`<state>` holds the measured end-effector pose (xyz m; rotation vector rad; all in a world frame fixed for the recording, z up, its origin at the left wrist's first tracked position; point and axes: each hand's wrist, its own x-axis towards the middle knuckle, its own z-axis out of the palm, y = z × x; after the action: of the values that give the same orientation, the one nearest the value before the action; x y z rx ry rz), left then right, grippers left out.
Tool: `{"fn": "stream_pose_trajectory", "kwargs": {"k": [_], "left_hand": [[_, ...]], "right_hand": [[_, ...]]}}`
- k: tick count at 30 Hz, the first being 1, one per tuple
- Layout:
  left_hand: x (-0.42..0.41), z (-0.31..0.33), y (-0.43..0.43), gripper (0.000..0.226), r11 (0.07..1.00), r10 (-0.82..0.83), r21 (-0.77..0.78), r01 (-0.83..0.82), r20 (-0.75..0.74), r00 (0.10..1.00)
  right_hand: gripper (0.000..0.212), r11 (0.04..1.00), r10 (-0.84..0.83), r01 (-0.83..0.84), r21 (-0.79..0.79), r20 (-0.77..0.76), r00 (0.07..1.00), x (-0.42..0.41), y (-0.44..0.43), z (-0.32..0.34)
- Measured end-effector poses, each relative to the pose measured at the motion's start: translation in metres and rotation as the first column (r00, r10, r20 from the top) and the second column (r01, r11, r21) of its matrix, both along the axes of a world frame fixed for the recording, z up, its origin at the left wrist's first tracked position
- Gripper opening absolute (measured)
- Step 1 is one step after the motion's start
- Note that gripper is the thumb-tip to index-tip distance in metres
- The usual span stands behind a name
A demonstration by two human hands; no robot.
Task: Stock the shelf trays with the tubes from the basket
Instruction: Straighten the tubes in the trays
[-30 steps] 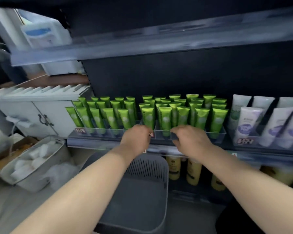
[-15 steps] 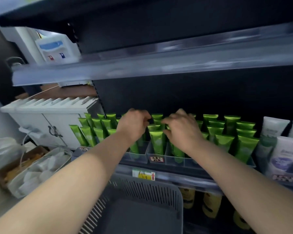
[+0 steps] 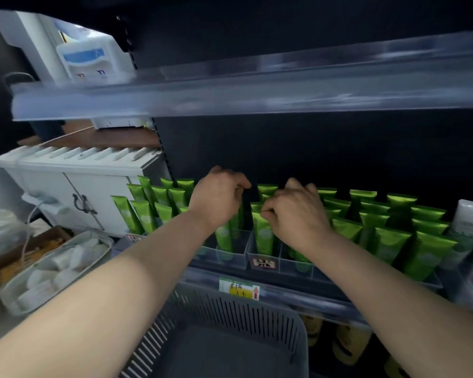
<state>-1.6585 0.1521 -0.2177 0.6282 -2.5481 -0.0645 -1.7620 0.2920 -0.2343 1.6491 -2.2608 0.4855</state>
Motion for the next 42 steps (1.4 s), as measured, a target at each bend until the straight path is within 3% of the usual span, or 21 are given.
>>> {"fn": "stream_pose_trajectory", "kwargs": {"k": [5, 10, 16, 22, 25, 31, 37, 42], "left_hand": [[0.002, 0.001, 0.003, 0.028, 1.000, 0.011, 0.010, -0.011, 0.026, 1.000], [-0.006, -0.003, 0.004, 0.026, 0.998, 0.006, 0.058, -0.010, 0.074, 0.997], [-0.029, 0.006, 0.006, 0.020, 0.979, 0.015, 0.192, -0.061, 0.231, 0.973], [-0.049, 0.018, 0.001, 0.009, 0.935, 0.000, 0.348, -0.062, 0.175, 0.985], [-0.058, 0.014, 0.002, 0.013, 0.952, -0.035, 0.301, -0.058, 0.296, 0.955], [-0.059, 0.012, -0.003, 0.017, 0.982, 0.003, 0.174, -0.066, 0.340, 0.940], [-0.055, 0.012, -0.011, 0.017, 0.967, 0.066, 0.206, -0.153, 0.377, 0.924], [-0.052, 0.016, -0.007, 0.018, 0.954, 0.062, 0.264, -0.145, 0.297, 0.953]], "right_hand": [[0.017, 1.000, -0.012, 0.012, -0.015, 0.032, 0.999, 0.006, -0.006, -0.005], [0.032, 1.000, 0.013, -0.015, 0.013, 0.110, 0.994, -0.005, 0.004, 0.001], [0.017, 0.994, -0.037, 0.048, -0.102, 0.105, 0.994, -0.025, 0.023, 0.002], [0.013, 0.986, -0.046, 0.062, -0.157, 0.104, 0.994, -0.029, 0.029, -0.003], [0.014, 0.986, -0.063, 0.079, -0.148, 0.109, 0.992, -0.033, 0.034, -0.005], [0.014, 0.988, -0.053, 0.072, -0.134, 0.141, 0.989, -0.036, 0.038, -0.008], [0.014, 0.990, -0.049, 0.070, -0.123, 0.164, 0.985, -0.036, 0.037, -0.008], [0.022, 0.993, -0.064, 0.080, -0.087, 0.178, 0.982, -0.035, 0.045, -0.005]]}}
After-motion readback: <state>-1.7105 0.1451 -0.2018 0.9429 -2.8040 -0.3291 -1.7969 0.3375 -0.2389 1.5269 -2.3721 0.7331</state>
